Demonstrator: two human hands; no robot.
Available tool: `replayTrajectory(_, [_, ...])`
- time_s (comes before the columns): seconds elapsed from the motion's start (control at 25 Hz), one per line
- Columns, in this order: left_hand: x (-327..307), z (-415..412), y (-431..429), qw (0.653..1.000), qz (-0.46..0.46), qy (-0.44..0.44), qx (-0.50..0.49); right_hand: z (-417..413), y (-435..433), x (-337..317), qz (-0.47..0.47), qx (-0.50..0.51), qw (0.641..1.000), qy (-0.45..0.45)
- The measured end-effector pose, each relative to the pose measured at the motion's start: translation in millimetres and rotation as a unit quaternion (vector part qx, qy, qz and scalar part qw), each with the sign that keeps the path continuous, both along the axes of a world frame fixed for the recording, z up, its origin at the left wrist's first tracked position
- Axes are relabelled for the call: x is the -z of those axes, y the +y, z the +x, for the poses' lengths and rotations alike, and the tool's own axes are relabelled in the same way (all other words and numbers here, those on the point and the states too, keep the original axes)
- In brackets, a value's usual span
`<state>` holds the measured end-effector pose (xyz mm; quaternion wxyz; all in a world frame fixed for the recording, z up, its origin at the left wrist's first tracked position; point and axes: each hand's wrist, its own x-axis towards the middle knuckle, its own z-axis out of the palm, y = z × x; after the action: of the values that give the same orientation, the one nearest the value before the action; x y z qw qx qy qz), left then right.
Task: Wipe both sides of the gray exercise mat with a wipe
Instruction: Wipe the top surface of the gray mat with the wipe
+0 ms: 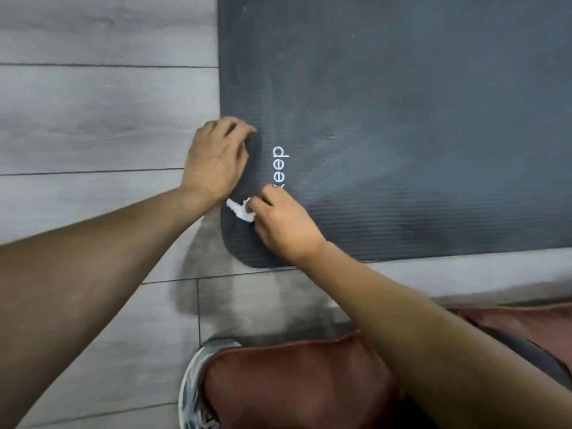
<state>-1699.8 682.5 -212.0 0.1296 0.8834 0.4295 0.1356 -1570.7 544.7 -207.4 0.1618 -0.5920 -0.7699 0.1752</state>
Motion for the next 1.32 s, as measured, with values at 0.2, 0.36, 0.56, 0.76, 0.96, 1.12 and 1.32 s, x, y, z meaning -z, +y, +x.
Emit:
replayTrajectory(0.2, [10.4, 18.9, -47.5, 0.997, -0.035, 0.064, -0.010, 62.0, -65.1, -9.6, 0.001, -0.039, 0.997, -0.064])
replayTrajectory(0.36, [8.8, 26.9, -52.9, 0.995, -0.041, 0.088, -0.033, 195.5, -98.7, -13.3, -0.021, 0.448, 0.890, -0.086])
replayTrajectory(0.56, [7.7, 52.2, -66.9, 0.993, -0.026, 0.101, -0.050, 133.4, -90.4, -5.8, 0.011, 0.474, 0.880, 0.001])
replayTrajectory(0.76, [2.3, 61.3, -62.1, 0.995, -0.031, 0.098, -0.015, 43.5, -63.9, -2.7, 0.035, 0.051, 0.998, -0.021])
replayTrajectory(0.96, [1.2, 63.0, -52.9, 0.996, -0.009, 0.090, -0.011, 200.1, -35.3, 4.1, 0.071, 0.303, 0.947, -0.082])
replayTrajectory(1.12, [8.6, 94.2, -34.2, 0.998, 0.003, 0.064, -0.005, 230.2, -2.6, 6.4, 0.039, 0.513, 0.857, -0.032])
replayTrajectory(1.32, [20.7, 158.3, 25.3, 0.999, 0.006, 0.035, -0.021, 182.0, 47.7, 9.4, 0.127, 0.033, 0.988, -0.086])
